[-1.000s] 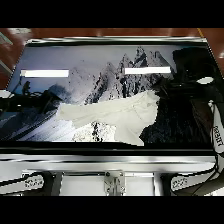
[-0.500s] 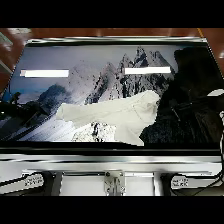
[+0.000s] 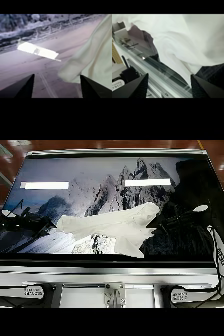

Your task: Fold the shirts.

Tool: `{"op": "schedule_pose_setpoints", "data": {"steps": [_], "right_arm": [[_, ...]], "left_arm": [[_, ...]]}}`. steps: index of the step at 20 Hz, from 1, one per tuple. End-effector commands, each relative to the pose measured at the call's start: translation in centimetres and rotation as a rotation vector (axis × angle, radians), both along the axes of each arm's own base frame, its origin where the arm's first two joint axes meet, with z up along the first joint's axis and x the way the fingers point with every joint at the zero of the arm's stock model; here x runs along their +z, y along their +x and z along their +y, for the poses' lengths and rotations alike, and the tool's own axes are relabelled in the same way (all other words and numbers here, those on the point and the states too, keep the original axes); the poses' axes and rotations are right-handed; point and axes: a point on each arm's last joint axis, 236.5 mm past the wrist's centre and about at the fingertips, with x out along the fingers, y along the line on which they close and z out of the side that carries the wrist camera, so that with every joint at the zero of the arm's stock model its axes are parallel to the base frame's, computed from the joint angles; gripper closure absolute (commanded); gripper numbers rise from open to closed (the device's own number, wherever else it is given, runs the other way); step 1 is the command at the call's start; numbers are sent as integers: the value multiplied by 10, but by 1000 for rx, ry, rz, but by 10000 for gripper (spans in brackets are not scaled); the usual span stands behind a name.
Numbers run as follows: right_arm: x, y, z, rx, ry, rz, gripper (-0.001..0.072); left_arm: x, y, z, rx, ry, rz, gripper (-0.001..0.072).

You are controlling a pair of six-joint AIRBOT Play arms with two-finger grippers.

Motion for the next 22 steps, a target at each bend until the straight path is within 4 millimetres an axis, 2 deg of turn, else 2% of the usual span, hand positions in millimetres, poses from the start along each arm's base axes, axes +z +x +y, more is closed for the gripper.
{"op": "schedule_pose_setpoints", "data": {"steps": [1, 4, 5, 6, 7, 8, 10, 13, 17, 22], "right_arm": [[-3, 2, 12, 2, -13, 2, 79], [-3, 2, 12, -14, -14, 23, 79], [-3, 2, 12, -17, -14, 27, 79], [-3, 2, 12, -21, -15, 31, 79], [-3, 2, 12, -26, -15, 39, 79], [-3, 2, 12, -31, -15, 45, 79], [-4, 1, 11, -32, -20, 53, 79], [-18, -11, -1, -24, -103, 116, 79], [-42, -43, -4, 90, -209, 165, 79], [-56, -30, -6, 17, -250, 140, 79]], "left_arm": [[-14, 13, -6, 8, -20, -32, 5], [-14, 21, -10, 10, -24, -59, 17], [-15, 21, -14, 5, -34, -60, 85], [-18, 21, -18, -3, -40, -53, 216], [-19, 20, -21, -11, -42, -48, 304], [-20, 19, -24, -21, -45, -45, 443], [-19, 16, -26, -41, -53, -41, 673], [-15, 9, -28, -81, -75, -35, 669], [-2, 4, -29, -132, -83, -57, 670], [13, 5, -29, -141, -75, -87, 670]]}}
